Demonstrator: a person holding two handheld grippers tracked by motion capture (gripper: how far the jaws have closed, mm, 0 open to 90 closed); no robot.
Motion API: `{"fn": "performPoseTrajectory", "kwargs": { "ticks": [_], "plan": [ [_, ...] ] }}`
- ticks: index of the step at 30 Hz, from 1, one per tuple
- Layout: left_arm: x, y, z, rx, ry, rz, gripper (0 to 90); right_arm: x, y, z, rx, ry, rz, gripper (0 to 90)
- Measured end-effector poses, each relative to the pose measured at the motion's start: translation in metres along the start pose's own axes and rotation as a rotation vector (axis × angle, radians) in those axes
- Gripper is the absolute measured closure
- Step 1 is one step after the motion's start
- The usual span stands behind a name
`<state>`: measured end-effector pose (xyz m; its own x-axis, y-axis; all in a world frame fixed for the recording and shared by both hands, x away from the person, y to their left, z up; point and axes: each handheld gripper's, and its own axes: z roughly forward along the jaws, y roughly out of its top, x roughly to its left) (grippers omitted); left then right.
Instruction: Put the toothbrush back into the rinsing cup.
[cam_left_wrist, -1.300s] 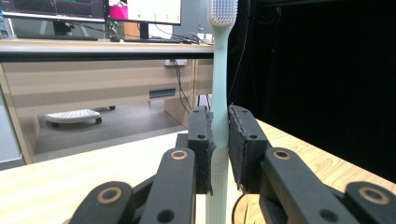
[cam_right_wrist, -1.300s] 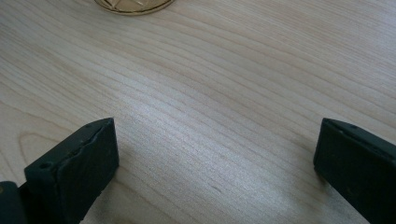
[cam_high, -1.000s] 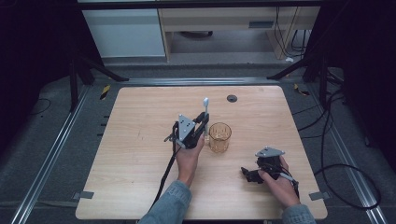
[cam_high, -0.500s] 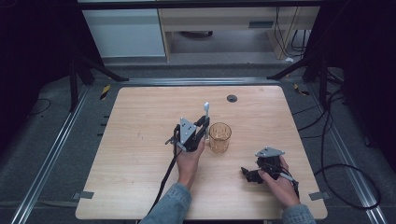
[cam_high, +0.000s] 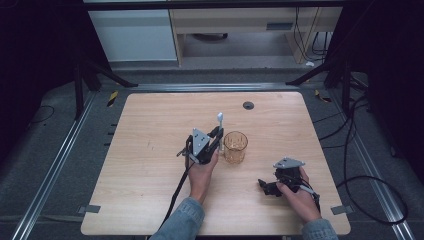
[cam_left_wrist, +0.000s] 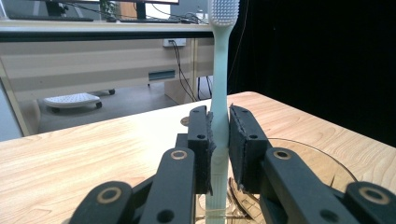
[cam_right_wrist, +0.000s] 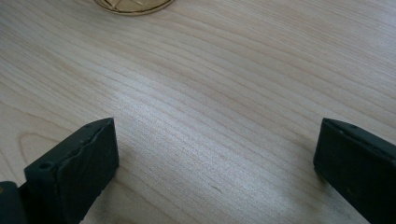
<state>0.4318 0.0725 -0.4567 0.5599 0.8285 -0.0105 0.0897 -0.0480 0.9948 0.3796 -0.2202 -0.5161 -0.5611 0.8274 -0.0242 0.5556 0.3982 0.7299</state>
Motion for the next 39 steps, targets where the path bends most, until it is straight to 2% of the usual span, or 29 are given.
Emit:
{"fn": "performPoseTrajectory", "kwargs": {
  "ticks": [23,26,27,39],
  "plan": [
    [0.001,-0.009,-0.003,0.018,0.007,0.007,78.4,0.000,0.000,0.000,0.000,-0.001,0.002,0.4],
    [0.001,-0.009,-0.003,0.017,0.007,0.004,78.4,0.001,0.000,0.000,0.003,-0.001,0.015,0.4],
    [0.001,-0.009,-0.003,0.018,0.008,0.006,78.4,0.000,0.000,0.000,-0.001,0.000,-0.006,0.4],
    [0.001,-0.011,-0.002,0.029,0.011,0.006,78.5,0.000,0.000,0.000,0.000,0.000,0.000,0.4]
  ]
}}
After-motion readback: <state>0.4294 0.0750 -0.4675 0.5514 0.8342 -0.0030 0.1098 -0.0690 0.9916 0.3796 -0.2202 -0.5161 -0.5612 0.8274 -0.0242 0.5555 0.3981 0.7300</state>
